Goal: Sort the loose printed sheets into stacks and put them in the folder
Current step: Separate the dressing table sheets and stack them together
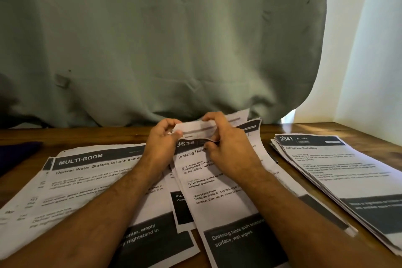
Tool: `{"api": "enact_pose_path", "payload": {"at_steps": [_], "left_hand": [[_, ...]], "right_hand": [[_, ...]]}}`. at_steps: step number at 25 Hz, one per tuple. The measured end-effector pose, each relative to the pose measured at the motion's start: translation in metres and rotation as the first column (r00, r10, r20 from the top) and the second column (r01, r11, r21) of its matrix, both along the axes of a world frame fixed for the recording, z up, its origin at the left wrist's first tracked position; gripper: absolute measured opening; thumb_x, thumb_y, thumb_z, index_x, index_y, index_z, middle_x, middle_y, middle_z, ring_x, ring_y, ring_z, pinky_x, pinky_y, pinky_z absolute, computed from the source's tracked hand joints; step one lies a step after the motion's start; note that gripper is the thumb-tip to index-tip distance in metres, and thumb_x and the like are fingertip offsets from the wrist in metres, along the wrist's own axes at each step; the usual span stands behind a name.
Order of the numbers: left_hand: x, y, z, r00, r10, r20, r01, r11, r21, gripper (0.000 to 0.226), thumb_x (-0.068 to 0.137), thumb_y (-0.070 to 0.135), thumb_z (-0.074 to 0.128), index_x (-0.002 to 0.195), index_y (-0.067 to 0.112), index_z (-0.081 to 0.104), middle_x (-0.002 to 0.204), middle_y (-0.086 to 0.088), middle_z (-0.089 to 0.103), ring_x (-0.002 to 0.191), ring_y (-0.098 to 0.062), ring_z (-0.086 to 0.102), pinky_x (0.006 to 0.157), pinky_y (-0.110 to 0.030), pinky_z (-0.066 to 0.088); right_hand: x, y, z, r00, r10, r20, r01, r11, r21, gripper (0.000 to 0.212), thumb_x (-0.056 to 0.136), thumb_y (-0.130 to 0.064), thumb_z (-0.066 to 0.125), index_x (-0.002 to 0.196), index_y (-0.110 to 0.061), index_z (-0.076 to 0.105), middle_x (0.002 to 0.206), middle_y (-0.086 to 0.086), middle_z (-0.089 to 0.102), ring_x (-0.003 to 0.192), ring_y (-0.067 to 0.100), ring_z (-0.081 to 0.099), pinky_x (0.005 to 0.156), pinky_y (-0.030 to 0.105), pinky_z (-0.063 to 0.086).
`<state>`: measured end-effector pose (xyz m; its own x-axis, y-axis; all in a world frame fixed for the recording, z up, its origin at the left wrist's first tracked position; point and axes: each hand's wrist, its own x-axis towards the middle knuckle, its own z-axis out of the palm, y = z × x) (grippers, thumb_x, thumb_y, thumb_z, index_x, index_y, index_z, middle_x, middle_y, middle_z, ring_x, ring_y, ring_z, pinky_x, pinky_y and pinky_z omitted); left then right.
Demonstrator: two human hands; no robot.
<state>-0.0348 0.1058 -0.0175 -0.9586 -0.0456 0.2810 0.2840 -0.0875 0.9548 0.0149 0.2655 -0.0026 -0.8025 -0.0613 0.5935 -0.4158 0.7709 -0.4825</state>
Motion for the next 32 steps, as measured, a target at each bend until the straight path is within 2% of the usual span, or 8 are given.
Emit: {"api": "enact_pose_path", "payload": {"at_steps": [3,5,8,11,14,20,26,32], "left_hand": [[0.006,-0.001,0.001,0.989,-0.137,-0.062,0.132,0.988,-0.079,0.018,0.097,-0.001,0.053,0.091,0.012,0.064,0.084,-0.013,0.072,0.069,-0.023,0.074,0.054,-0.031,0.058],[0.009,0.0,0.002,0.98,-0.184,-0.072,0.178,0.981,-0.081,0.02,0.098,0.001,0.051,0.089,0.009,0.067,0.085,-0.012,0.071,0.071,-0.021,0.073,0.055,-0.028,0.057],[0.008,0.002,0.002,0.998,-0.057,-0.029,0.054,0.996,-0.074,0.032,0.107,0.026,0.043,0.096,0.014,0.071,0.089,-0.009,0.075,0.07,-0.019,0.074,0.053,-0.027,0.057],[-0.002,-0.004,-0.003,0.98,0.173,-0.096,-0.198,0.855,-0.479,0.019,0.106,0.024,0.045,0.109,0.024,0.064,0.115,-0.001,0.068,0.087,-0.01,0.068,0.054,-0.015,0.049],[-0.011,-0.008,-0.006,0.975,0.22,-0.033,-0.197,0.785,-0.588,0.029,0.102,0.021,0.055,0.13,0.029,0.054,0.13,-0.005,0.061,0.081,-0.005,0.058,0.044,-0.009,0.04],[-0.012,-0.008,-0.006,0.971,0.239,-0.018,-0.234,0.929,-0.286,0.055,0.088,0.011,0.074,0.135,0.025,0.048,0.121,-0.002,0.069,0.081,-0.007,0.065,0.056,-0.022,0.057],[-0.014,-0.006,-0.004,0.953,0.302,0.005,-0.294,0.931,-0.216,0.019,0.094,0.011,0.067,0.108,0.024,0.064,0.1,-0.003,0.072,0.092,-0.021,0.072,0.072,-0.041,0.064],[-0.01,-0.005,0.0,0.963,0.169,0.21,-0.179,0.983,0.03,0.019,0.102,0.014,0.054,0.116,0.022,0.065,0.107,-0.011,0.068,0.085,-0.03,0.075,0.068,-0.048,0.064]], "right_hand": [[-0.003,0.0,-0.001,0.997,-0.067,0.041,0.065,0.997,0.029,0.047,0.088,-0.016,0.066,0.125,-0.041,0.052,0.09,-0.011,0.066,0.086,0.005,0.062,0.083,0.025,0.055],[-0.005,0.001,0.0,0.986,-0.145,0.085,0.146,0.989,-0.003,0.02,0.089,-0.018,0.065,0.102,-0.032,0.07,0.093,-0.009,0.069,0.086,0.007,0.063,0.088,0.031,0.056],[-0.005,0.003,0.0,0.969,-0.188,0.161,0.2,0.978,-0.064,0.018,0.089,-0.016,0.066,0.081,-0.031,0.071,0.091,-0.005,0.072,0.084,0.01,0.065,0.087,0.031,0.056],[-0.004,0.003,0.002,0.949,-0.186,0.255,0.201,0.979,-0.036,0.026,0.088,-0.014,0.067,0.07,-0.033,0.064,0.092,-0.007,0.07,0.089,0.009,0.064,0.09,0.03,0.055],[-0.005,0.003,0.003,0.93,-0.196,0.311,0.216,0.976,-0.031,0.026,0.086,-0.014,0.071,0.069,-0.032,0.065,0.089,-0.011,0.064,0.093,0.009,0.061,0.093,0.027,0.053],[0.001,0.004,0.002,0.935,-0.159,0.316,0.182,0.982,-0.044,0.026,0.087,-0.011,0.071,0.073,-0.033,0.067,0.091,-0.011,0.065,0.093,0.007,0.059,0.094,0.025,0.052],[0.006,0.003,-0.001,0.951,-0.14,0.275,0.158,0.986,-0.047,0.024,0.088,-0.01,0.068,0.078,-0.031,0.07,0.094,-0.007,0.069,0.089,0.008,0.063,0.088,0.024,0.055],[0.004,0.001,-0.003,0.971,-0.165,0.171,0.168,0.986,-0.002,0.016,0.091,-0.015,0.065,0.089,-0.028,0.075,0.103,-0.007,0.069,0.088,0.006,0.062,0.086,0.021,0.054]]}}
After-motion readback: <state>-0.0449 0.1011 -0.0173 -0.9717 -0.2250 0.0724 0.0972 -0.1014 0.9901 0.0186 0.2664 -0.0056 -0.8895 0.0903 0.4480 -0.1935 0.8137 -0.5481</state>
